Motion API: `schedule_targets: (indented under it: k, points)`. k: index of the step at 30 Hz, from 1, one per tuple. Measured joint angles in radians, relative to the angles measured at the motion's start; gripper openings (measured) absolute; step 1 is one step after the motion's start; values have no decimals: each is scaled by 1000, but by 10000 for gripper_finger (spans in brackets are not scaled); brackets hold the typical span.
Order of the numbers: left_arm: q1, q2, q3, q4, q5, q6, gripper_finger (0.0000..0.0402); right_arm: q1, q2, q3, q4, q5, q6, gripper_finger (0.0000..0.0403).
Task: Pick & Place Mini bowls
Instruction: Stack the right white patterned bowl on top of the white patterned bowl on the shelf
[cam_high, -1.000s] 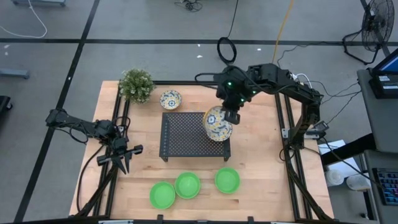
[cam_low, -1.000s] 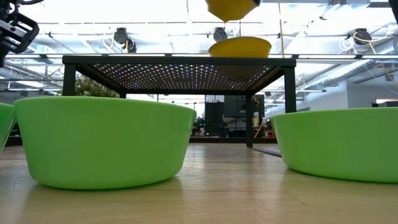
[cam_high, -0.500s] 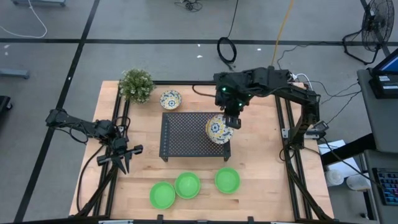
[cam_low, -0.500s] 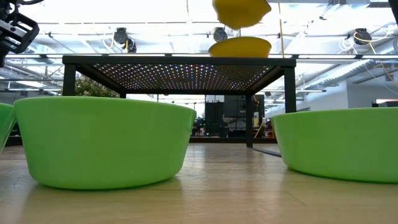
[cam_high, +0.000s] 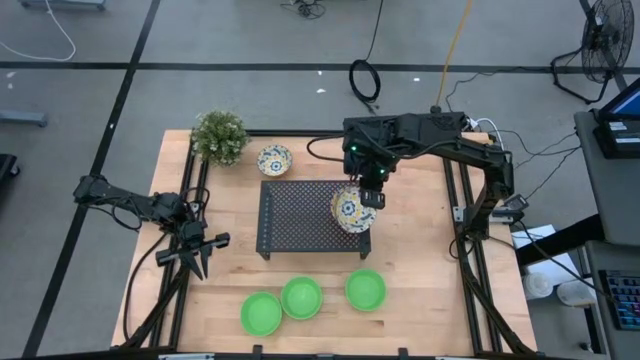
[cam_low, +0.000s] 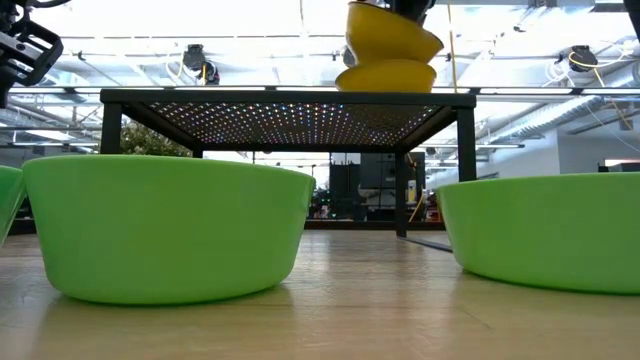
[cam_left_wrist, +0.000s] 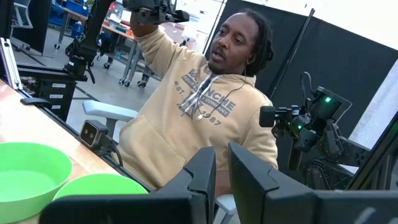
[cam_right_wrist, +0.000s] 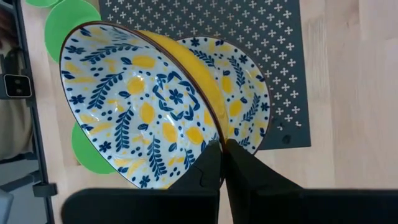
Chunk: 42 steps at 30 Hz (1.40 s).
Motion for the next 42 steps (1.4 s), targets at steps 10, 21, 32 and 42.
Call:
schedule_targets:
  k: [10, 21, 32, 42]
  points:
    - [0, 0, 0, 0, 0, 0, 47, 0, 0, 0, -25, -3, 14, 0]
    - [0, 0, 0, 0, 0, 0, 47, -4, 0, 0, 15, 30, -21, 0]
    - [0, 0, 0, 0, 0, 0, 47, -24, 0, 0, 23, 31, -24, 0]
    - [0, 0, 0, 0, 0, 0, 47, -23, 0, 0, 46, 28, -16, 0]
